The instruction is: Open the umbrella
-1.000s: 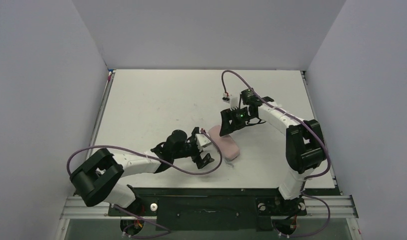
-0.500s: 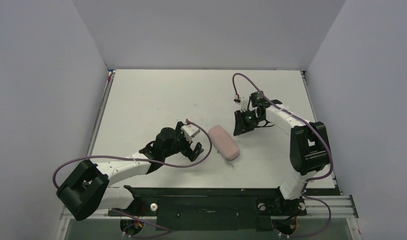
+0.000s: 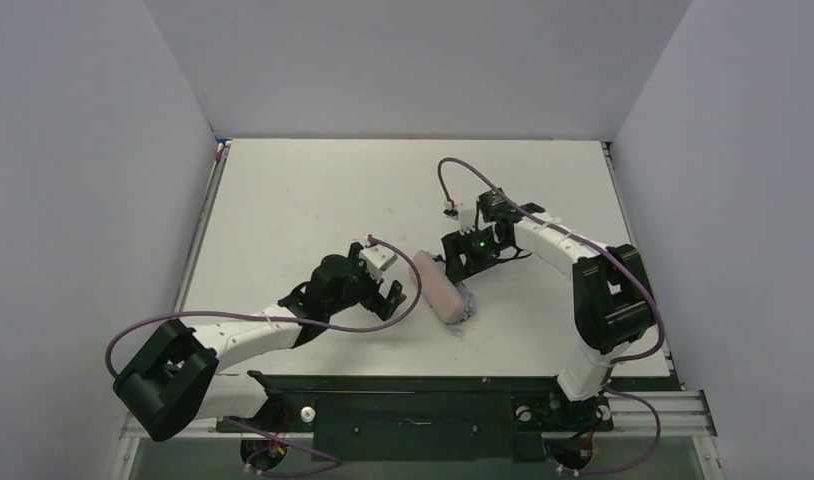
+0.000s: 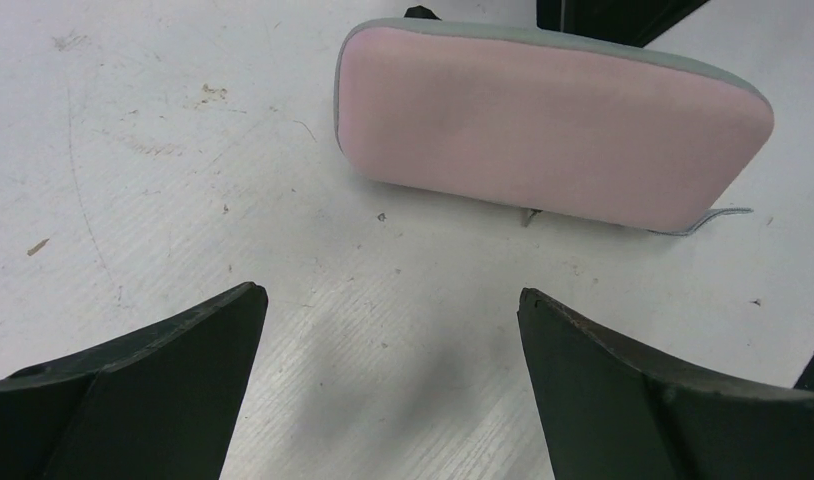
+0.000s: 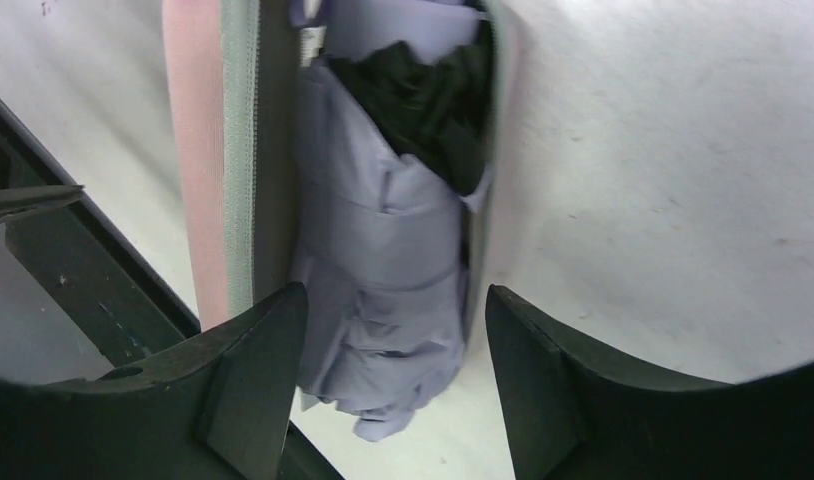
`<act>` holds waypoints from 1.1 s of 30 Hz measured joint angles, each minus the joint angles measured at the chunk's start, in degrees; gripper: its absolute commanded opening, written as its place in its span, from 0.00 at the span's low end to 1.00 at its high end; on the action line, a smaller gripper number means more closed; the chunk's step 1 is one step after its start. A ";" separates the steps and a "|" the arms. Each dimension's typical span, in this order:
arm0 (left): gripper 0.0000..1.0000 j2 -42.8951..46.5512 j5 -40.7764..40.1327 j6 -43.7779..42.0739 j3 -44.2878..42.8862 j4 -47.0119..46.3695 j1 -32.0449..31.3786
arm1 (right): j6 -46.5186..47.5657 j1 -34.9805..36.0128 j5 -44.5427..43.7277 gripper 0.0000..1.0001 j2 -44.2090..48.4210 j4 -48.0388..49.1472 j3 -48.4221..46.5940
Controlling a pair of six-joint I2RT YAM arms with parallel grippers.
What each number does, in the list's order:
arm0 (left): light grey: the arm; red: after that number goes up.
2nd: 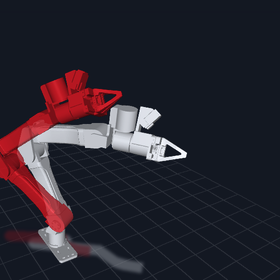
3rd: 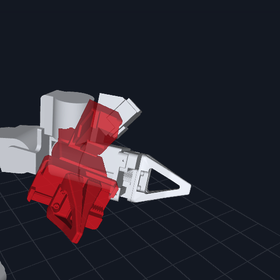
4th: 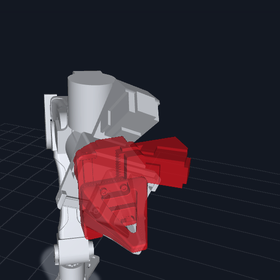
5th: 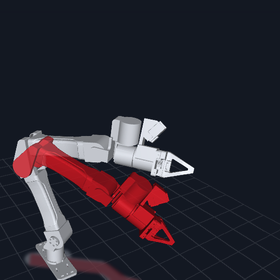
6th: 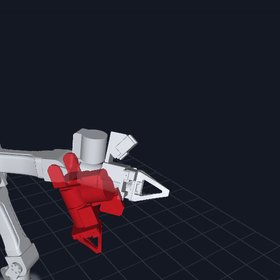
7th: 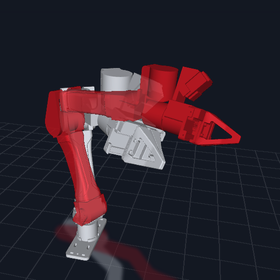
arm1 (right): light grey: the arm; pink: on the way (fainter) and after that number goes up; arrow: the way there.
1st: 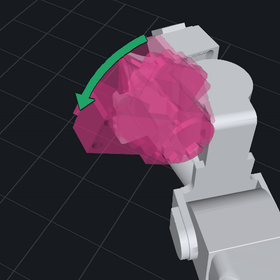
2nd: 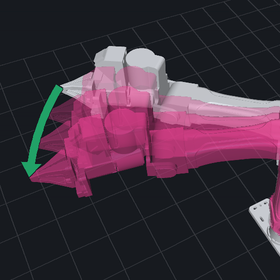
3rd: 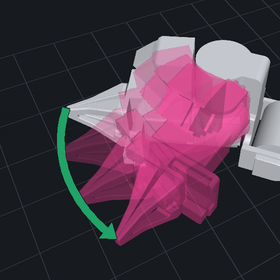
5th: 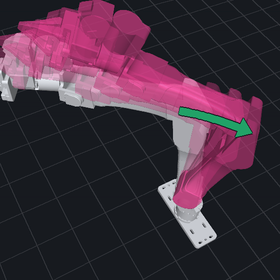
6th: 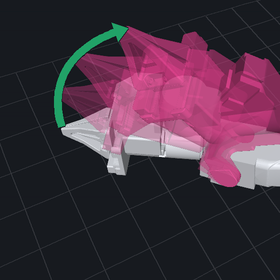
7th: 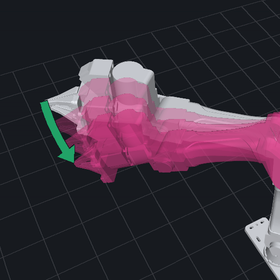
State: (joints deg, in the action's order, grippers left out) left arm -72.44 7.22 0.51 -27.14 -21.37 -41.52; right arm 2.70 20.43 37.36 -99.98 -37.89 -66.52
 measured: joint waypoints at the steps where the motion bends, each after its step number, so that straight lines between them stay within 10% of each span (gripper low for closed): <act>1: 0.97 0.00 -0.17 0.13 0.00 0.02 0.00 | -0.07 1.07 -0.39 0.62 0.39 0.00 -0.02; 17: 0.97 6.67 -2.97 4.13 0.00 8.09 5.62 | -2.62 15.78 -20.20 0.56 2.38 2.73 1.49; 21: 0.97 8.83 -3.48 5.33 0.00 11.34 8.63 | -3.39 17.64 -23.47 0.45 2.38 3.93 2.05; 26: 0.97 11.04 -3.58 5.75 -0.02 15.82 13.86 | -3.96 18.43 -25.31 0.01 2.10 4.98 1.88; 33: 0.97 14.73 -0.70 5.01 -1.55 20.68 23.10 | -5.95 18.69 -24.72 0.00 0.44 5.92 -1.46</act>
State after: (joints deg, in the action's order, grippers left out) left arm -57.71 6.52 5.52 -28.69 -0.69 -18.41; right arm -3.25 39.11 12.64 -99.55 -31.97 -67.99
